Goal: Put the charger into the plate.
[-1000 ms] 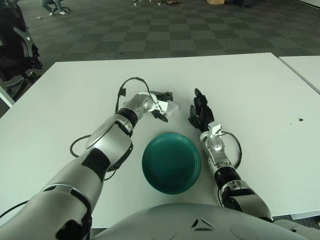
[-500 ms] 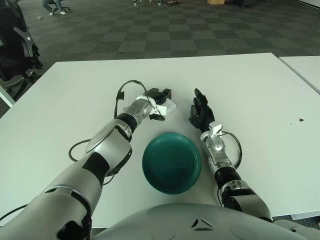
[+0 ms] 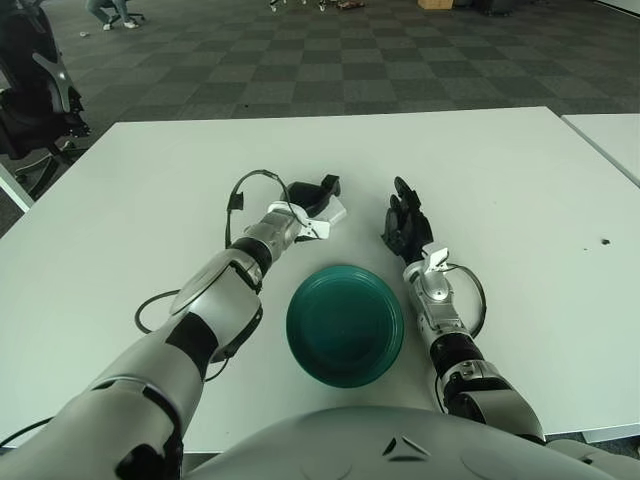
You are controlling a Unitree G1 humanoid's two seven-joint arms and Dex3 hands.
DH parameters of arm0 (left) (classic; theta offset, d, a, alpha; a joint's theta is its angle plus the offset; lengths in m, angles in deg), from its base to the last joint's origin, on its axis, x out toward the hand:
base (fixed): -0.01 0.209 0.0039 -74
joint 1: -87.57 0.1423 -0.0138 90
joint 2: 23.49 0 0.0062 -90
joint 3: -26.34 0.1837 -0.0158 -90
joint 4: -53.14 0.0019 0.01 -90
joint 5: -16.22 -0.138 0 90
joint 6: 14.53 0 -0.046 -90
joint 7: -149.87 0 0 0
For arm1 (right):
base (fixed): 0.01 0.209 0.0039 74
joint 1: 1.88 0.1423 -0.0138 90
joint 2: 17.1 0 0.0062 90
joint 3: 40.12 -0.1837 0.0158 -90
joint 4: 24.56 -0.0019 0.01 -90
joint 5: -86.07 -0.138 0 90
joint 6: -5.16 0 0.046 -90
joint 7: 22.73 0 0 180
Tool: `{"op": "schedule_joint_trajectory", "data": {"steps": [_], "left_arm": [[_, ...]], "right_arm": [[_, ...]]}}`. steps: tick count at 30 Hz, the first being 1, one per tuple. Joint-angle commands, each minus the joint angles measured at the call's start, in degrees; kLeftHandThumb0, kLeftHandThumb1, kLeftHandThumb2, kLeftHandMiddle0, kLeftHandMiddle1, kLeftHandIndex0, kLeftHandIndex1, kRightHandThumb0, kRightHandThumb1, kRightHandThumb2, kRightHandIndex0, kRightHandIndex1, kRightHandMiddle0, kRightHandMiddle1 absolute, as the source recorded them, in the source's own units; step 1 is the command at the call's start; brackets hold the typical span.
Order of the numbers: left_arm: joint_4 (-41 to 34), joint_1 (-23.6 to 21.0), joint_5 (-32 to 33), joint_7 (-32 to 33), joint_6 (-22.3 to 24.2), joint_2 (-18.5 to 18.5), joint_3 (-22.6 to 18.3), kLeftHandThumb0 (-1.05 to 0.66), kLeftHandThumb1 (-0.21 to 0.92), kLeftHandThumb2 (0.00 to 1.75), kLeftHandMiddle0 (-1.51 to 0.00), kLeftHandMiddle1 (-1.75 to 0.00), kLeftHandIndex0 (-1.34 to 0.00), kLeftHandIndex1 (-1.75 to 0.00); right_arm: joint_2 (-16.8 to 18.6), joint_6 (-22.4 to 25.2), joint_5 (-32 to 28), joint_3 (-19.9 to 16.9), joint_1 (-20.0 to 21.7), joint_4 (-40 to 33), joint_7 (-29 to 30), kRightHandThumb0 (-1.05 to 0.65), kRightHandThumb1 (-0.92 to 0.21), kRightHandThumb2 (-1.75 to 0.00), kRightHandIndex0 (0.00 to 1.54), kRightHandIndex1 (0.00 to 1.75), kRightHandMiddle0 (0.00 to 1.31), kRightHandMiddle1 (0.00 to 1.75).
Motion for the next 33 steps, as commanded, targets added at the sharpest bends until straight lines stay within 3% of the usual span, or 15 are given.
{"op": "schedule_joint_trajectory", "data": {"steps": [1,8,19,23,26,33], "left_arm": [[2.23,3.69,-3.04,1.49,-0.09,-0.71,2.2,-0.51,0.22,1.43,-1.18,-1.75,-0.69,-1.75],[1.57,2.33,-3.58,4.64,-1.43,-1.2,3.02,-0.5,0.23,1.42,-1.19,-1.75,-0.67,-1.75],[-3.36,-0.79,-3.38,10.84,-9.64,-6.06,1.51,-0.5,0.23,1.42,-1.22,-1.75,-0.68,-1.75],[-11.97,-0.44,-3.16,15.3,-15.85,-10.76,-0.29,-0.51,0.22,1.43,-1.24,-1.75,-0.69,-1.75],[-16.22,0.32,-3.03,15.73,-17.31,-12.3,-1.25,-0.51,0.21,1.44,-1.24,-1.75,-0.69,-1.75],[-37.44,5.84,-3.03,17.12,-20.97,-19.22,-6.77,-0.51,0.21,1.44,-1.19,-1.75,-0.69,-1.75]], "right_arm": [[0.4,8.44,-2.59,-2.31,-12.99,8.95,0.51,-0.7,-0.92,-0.79,0.11,0.02,0.0,0.27],[0.27,8.2,-2.63,-2.21,-13.09,8.77,0.44,-0.69,-0.92,-0.79,0.1,0.01,0.0,0.26],[0.27,9.03,-1.61,-1.66,-12.99,8.59,2.24,-0.69,-0.92,-0.79,0.1,0.0,0.0,0.3],[0.1,8.99,-1.03,-1.03,-13.17,8.31,2.42,-0.7,-0.92,-0.78,0.09,0.0,0.0,0.3],[0.04,9.0,-0.98,-0.84,-13.25,8.22,2.45,-0.7,-0.92,-0.79,0.08,0.0,0.0,0.29],[-0.06,9.17,-0.88,-0.52,-13.2,8.38,2.36,-0.7,-0.92,-0.8,0.07,0.0,0.0,0.26]]}}
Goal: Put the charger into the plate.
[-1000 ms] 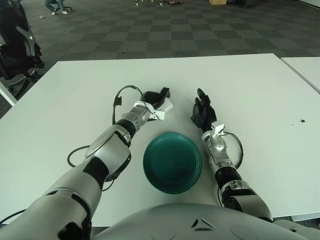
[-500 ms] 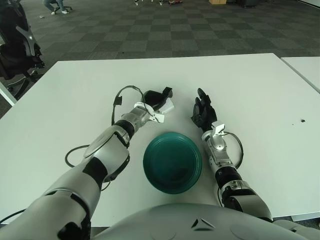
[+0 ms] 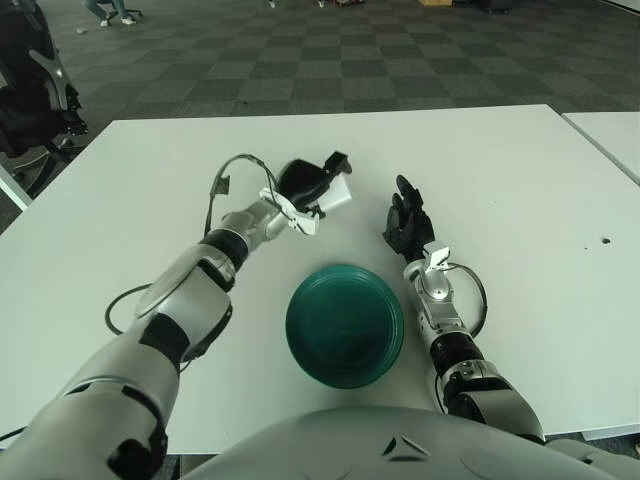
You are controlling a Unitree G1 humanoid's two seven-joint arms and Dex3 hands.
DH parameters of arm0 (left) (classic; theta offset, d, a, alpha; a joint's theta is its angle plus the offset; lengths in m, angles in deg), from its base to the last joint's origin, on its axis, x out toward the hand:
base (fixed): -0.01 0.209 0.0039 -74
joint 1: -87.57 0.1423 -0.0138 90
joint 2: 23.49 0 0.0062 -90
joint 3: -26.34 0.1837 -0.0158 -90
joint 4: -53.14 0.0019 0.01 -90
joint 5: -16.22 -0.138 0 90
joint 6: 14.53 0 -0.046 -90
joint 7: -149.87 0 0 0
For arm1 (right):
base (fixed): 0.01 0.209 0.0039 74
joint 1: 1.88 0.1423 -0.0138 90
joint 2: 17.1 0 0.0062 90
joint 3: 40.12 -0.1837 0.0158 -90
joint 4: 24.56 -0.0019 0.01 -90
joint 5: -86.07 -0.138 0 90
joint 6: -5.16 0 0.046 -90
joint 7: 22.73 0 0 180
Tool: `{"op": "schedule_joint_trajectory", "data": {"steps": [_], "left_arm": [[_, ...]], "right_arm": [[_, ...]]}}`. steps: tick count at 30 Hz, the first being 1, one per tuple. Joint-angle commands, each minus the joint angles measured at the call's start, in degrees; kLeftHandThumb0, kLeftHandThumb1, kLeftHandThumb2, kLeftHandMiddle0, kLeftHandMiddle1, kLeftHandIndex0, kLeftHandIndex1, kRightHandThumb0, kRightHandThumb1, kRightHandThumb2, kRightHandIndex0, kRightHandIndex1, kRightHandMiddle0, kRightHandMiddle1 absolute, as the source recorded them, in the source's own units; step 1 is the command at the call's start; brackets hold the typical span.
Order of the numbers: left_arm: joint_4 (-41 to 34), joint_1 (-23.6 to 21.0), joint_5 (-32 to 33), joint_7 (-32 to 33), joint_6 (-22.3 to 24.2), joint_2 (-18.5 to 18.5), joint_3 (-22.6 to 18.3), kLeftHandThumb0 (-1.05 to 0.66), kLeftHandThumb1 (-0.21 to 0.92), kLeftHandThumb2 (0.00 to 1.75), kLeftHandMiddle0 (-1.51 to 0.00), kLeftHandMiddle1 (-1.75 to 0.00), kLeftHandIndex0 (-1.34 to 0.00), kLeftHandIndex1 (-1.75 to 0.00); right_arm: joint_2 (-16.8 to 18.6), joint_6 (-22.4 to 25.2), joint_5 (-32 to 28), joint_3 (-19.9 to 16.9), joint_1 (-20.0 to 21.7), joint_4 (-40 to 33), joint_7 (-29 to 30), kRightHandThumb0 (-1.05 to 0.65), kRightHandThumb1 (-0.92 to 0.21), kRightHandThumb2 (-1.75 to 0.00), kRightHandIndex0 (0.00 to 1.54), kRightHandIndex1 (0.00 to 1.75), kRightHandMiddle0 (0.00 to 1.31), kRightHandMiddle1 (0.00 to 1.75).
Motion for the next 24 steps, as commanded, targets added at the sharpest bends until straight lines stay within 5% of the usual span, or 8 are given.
{"op": "schedule_joint_trajectory", "data": {"steps": [1,15,24], "left_arm": [[-18.31,4.38,-0.47,2.07,-3.78,-7.43,-5.21,-0.51,0.21,1.44,-1.19,-1.75,-0.69,-1.75],[-42.66,15.38,3.89,-8.42,-5.81,-14.28,-13.4,-0.51,0.22,1.43,-1.14,-1.75,-0.69,-1.75],[-49.43,19.75,9.56,-19.69,-7.72,-15.79,-13.84,-0.52,0.2,1.45,-1.14,-1.75,-0.7,-1.75]], "right_arm": [[-0.04,9.0,-0.58,-0.83,-13.1,9.29,0.93,-0.7,-0.92,-0.8,0.07,0.0,0.0,0.26],[-0.17,8.26,-0.53,-0.58,-12.84,10.1,1.07,-0.69,-0.92,-0.8,0.07,0.0,0.0,0.27],[-0.43,8.71,-0.48,-0.65,-12.46,10.34,0.65,-0.64,-0.92,-0.8,0.04,0.0,0.0,0.24]]}}
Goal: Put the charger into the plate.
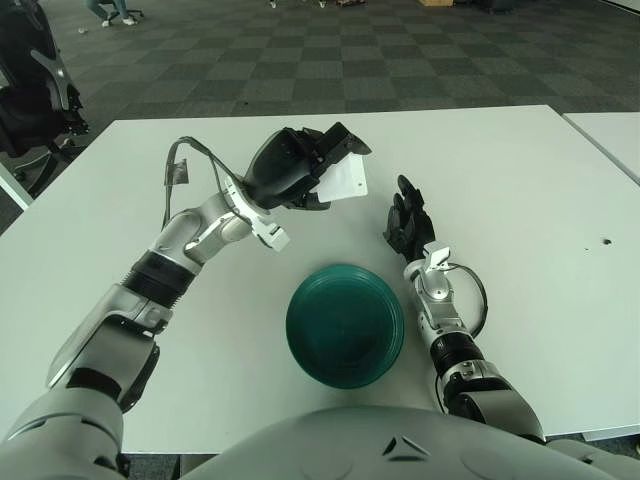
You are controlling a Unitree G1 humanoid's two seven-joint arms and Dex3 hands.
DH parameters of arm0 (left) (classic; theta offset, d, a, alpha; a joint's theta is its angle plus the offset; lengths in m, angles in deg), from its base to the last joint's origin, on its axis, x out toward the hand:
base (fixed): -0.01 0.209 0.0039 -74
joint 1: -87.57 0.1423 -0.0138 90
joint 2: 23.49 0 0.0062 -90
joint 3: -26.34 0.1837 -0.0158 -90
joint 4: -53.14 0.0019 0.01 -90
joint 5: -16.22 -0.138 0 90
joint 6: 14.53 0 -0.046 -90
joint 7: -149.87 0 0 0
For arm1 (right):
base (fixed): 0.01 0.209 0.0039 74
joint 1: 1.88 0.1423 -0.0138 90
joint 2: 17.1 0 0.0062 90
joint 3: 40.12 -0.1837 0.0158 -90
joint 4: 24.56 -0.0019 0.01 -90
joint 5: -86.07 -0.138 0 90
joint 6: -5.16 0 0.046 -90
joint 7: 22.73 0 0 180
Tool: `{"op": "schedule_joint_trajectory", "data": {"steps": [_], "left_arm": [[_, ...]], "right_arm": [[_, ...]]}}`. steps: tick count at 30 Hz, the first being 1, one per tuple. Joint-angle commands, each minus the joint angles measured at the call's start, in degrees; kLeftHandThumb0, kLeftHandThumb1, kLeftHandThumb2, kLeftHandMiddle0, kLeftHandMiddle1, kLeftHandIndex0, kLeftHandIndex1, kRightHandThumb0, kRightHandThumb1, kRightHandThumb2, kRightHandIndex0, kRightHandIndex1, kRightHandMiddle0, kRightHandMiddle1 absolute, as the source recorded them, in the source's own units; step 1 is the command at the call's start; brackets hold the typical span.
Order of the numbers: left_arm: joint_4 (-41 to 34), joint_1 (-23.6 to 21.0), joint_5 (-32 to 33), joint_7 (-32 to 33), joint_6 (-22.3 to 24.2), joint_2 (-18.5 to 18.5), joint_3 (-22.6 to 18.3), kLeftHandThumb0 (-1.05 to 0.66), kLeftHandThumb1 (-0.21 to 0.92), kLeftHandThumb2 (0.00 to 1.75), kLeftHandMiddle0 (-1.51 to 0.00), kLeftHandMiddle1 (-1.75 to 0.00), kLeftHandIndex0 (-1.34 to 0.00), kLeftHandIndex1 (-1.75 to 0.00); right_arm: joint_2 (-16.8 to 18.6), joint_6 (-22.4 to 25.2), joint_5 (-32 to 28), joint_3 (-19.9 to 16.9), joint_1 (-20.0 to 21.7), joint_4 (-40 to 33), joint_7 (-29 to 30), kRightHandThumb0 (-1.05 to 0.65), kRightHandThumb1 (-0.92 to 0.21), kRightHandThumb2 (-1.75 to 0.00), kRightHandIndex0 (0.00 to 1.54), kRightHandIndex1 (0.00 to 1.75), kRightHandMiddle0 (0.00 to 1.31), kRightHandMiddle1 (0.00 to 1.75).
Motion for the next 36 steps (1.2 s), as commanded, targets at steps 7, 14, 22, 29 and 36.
{"op": "schedule_joint_trajectory", "data": {"steps": [7,14,22,29,36], "left_arm": [[-6.85,3.98,9.25,-15.75,-3.35,-3.39,-1.02,-0.52,0.2,1.45,-1.16,-1.75,-0.7,-1.75],[-9.5,5.93,17.1,-25.98,-5.23,-5.69,0.04,-0.51,0.23,1.42,-1.15,-1.75,-0.68,-1.75],[-10.04,7.07,21.21,-35.48,-7.14,-7.24,1.63,-0.49,0.26,1.38,-1.14,-1.75,-0.65,-1.75],[-9.24,6.51,19.33,-40.37,-8.16,-6.94,1.93,-0.49,0.27,1.37,-1.12,-1.75,-0.65,-1.75],[-9.15,7.15,17.43,-43.82,-6.44,-6.07,1.91,-0.46,0.38,1.24,-0.98,-1.75,-0.56,-1.75]], "right_arm": [[-1.29,8.7,1.37,0.66,-12.11,10.2,0.51,-0.67,-0.92,-0.79,0.0,0.0,0.0,0.17],[-2.01,8.31,2.98,2.09,-12.51,9.09,0.75,-0.69,-0.92,-0.76,0.0,0.0,0.0,0.13],[-1.25,8.11,1.17,1.28,-13.76,7.08,0.23,-0.71,-0.92,-0.76,0.0,0.0,0.0,0.11],[-1.25,9.3,1.11,1.01,-12.84,7.73,0.67,-0.7,-0.92,-0.78,0.01,0.0,0.0,0.13],[-1.28,9.94,0.75,0.83,-12.84,7.22,0.21,-0.69,-0.92,-0.8,0.01,0.0,0.0,0.16]]}}
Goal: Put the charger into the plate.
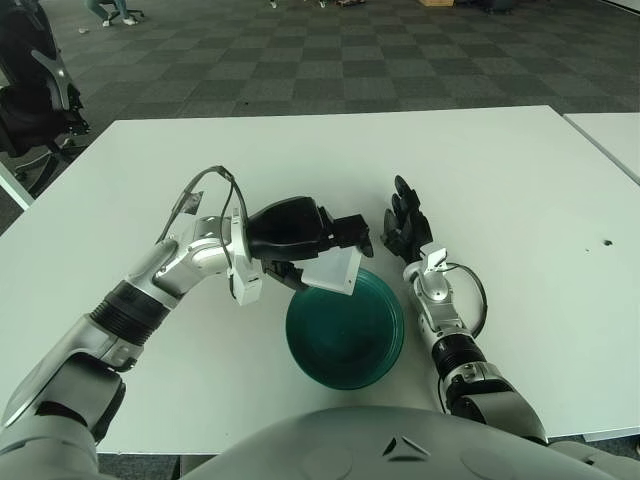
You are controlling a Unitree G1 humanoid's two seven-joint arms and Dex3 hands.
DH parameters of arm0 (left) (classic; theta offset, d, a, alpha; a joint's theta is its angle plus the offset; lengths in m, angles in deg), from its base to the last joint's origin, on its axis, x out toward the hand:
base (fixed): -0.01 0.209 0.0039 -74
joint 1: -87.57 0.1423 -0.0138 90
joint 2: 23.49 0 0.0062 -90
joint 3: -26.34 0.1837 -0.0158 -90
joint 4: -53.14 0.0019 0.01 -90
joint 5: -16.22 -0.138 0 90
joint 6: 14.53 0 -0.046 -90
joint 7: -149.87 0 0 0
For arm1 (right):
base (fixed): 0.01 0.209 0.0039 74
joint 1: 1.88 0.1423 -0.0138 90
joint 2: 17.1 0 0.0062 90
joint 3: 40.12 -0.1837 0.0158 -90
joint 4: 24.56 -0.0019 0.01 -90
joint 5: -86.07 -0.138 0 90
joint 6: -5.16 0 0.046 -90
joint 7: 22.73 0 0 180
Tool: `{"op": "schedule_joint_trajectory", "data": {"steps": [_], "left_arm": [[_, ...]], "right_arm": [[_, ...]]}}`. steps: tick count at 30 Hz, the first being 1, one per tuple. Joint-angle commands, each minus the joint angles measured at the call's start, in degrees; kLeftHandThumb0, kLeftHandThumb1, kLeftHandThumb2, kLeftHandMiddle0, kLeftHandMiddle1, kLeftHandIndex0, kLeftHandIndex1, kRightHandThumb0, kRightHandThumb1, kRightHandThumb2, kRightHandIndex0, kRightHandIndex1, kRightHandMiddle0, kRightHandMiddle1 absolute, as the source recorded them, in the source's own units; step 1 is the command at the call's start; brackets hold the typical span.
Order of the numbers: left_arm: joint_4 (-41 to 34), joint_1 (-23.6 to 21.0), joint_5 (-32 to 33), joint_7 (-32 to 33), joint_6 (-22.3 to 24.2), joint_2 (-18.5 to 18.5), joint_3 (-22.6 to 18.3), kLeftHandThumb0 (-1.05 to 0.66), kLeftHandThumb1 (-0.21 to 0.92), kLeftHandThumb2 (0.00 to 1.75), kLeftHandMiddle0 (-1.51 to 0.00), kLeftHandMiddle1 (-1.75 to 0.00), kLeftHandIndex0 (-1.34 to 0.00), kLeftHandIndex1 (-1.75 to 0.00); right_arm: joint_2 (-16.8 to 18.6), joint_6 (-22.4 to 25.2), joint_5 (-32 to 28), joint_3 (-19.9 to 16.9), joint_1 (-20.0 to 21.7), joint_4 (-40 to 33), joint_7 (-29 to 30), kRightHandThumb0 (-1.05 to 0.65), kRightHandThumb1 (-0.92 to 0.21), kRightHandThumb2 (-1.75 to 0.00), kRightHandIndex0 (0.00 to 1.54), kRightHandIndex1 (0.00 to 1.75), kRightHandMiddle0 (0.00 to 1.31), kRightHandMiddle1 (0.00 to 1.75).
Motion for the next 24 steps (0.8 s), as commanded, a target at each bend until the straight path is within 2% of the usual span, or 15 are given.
{"op": "schedule_joint_trajectory", "data": {"steps": [1,3,6,7,8,10,11,13,14,15,19,24], "left_arm": [[-0.19,0.32,-1.39,-3.53,1.68,-0.11,-0.1,-0.45,0.39,1.22,-0.96,-1.75,-0.55,-1.75],[-0.63,0.51,-1.64,-4.59,2.77,-0.11,-0.19,-0.43,0.48,1.09,-0.89,-1.75,-0.49,-1.73],[-2.08,0.74,-2.64,-7.23,5.3,-0.81,-0.17,-0.4,0.67,0.82,-0.6,-1.75,-0.39,-1.7],[-2.6,0.76,-3.01,-8.14,6.01,-1.1,-0.16,-0.53,0.75,0.71,-0.46,-1.57,-0.27,-1.58],[-3.51,0.64,-3.55,-9.61,6.97,-1.72,-0.08,-0.58,0.79,0.67,-0.41,-1.5,-0.24,-1.53],[-4.85,0.36,-4.26,-11.88,8.38,-2.37,0.0,-0.73,0.87,0.59,-0.28,-1.13,-0.1,-1.33],[-5.34,0.24,-4.48,-12.75,8.92,-2.49,0.0,-0.75,0.88,0.59,-0.26,-1.05,-0.08,-1.28],[-6.17,-0.09,-4.9,-14.56,9.91,-2.62,0.03,-0.83,0.9,0.59,-0.22,-0.78,-0.03,-1.11],[-6.53,-0.25,-5.08,-15.4,10.36,-2.65,0.06,-0.84,0.91,0.6,-0.21,-0.72,-0.02,-1.07],[-6.81,-0.33,-5.2,-16.03,10.7,-2.63,0.04,-0.87,0.91,0.62,-0.2,-0.52,-0.01,-0.94],[-7.35,-0.71,-5.34,-17.99,11.48,-2.29,-0.01,-0.92,0.92,0.66,-0.19,-0.28,0.0,-0.75],[-6.8,-1.26,-5.14,-19.31,11.59,-1.45,0.24,-0.97,0.92,0.72,-0.14,-0.14,0.0,-0.54]], "right_arm": [[-0.33,9.85,-1.49,-1.28,-12.29,7.97,-0.04,-0.69,-0.92,-0.8,0.01,0.0,0.0,0.16],[-0.27,9.9,-1.84,-1.54,-12.29,7.95,-0.2,-0.69,-0.92,-0.8,0.02,0.01,0.0,0.19],[-0.5,9.74,-1.74,-1.67,-12.22,8.13,-0.12,-0.68,-0.92,-0.79,0.03,0.01,0.0,0.22],[-0.61,9.66,-1.57,-1.62,-12.2,8.2,0.03,-0.68,-0.92,-0.78,0.03,0.01,0.0,0.22],[-0.85,9.48,-1.04,-1.37,-12.22,8.31,0.42,-0.68,-0.92,-0.78,0.03,0.01,0.0,0.23],[-1.21,9.25,-0.28,-1.0,-12.27,8.39,0.94,-0.69,-0.92,-0.78,0.03,0.01,0.0,0.24],[-1.34,9.18,-0.03,-0.87,-12.29,8.39,1.11,-0.69,-0.92,-0.78,0.03,0.01,0.0,0.24],[-1.68,8.87,0.42,-0.56,-12.56,8.16,1.22,-0.7,-0.92,-0.78,0.02,0.0,0.0,0.25],[-1.87,8.56,0.67,-0.36,-12.72,8.05,1.18,-0.71,-0.92,-0.78,0.02,0.0,0.0,0.25],[-1.99,8.34,0.84,-0.21,-12.82,7.98,1.16,-0.71,-0.92,-0.78,0.02,0.0,0.0,0.24],[-2.36,7.54,0.86,0.24,-13.59,6.79,0.28,-0.71,-0.92,-0.78,0.03,0.01,0.0,0.23],[-2.54,7.31,0.33,0.41,-13.99,5.29,-0.84,-0.69,-0.92,-0.76,0.05,0.01,0.0,0.25]]}}
